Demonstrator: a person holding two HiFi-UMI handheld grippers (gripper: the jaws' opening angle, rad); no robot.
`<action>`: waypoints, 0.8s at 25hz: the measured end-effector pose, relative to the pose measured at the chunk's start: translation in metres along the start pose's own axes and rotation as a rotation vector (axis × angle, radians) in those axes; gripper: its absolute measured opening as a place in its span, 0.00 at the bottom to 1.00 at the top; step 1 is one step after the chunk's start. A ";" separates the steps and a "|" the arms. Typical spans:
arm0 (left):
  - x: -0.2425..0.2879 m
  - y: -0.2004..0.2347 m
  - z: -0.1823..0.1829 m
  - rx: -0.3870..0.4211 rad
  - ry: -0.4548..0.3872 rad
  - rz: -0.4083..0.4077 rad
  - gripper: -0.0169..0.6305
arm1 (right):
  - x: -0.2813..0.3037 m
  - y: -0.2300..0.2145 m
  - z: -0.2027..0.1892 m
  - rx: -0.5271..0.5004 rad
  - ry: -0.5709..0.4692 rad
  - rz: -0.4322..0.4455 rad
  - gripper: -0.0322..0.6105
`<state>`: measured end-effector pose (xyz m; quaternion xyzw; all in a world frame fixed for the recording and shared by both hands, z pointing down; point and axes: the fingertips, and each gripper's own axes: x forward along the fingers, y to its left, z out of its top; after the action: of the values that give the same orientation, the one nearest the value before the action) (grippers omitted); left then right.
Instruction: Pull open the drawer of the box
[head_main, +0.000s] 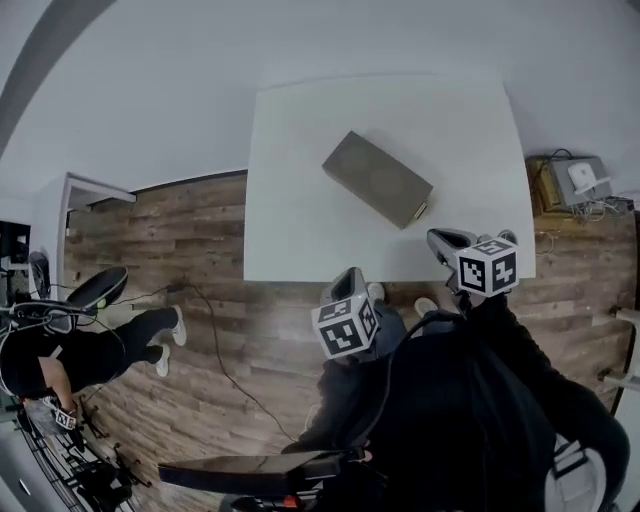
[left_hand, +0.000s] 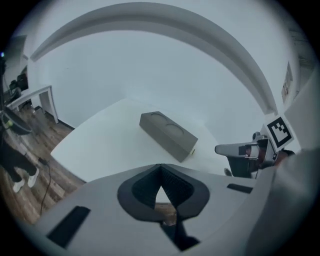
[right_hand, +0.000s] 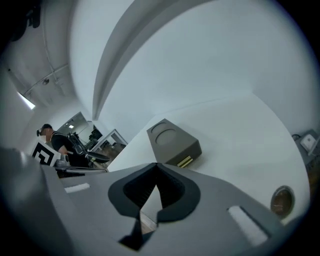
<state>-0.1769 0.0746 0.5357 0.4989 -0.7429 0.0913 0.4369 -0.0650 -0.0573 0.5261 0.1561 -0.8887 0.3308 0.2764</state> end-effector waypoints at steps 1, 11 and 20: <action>0.005 0.007 0.013 0.020 0.000 -0.008 0.02 | 0.004 -0.002 0.004 0.018 -0.012 -0.018 0.04; 0.052 -0.011 0.043 0.237 0.118 -0.228 0.02 | 0.003 -0.029 0.005 0.202 -0.126 -0.201 0.04; 0.077 -0.033 0.056 0.312 0.141 -0.291 0.02 | 0.014 -0.032 -0.003 0.308 -0.149 -0.072 0.04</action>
<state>-0.1905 -0.0246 0.5487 0.6547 -0.6077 0.1756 0.4138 -0.0601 -0.0798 0.5526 0.2526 -0.8393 0.4406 0.1940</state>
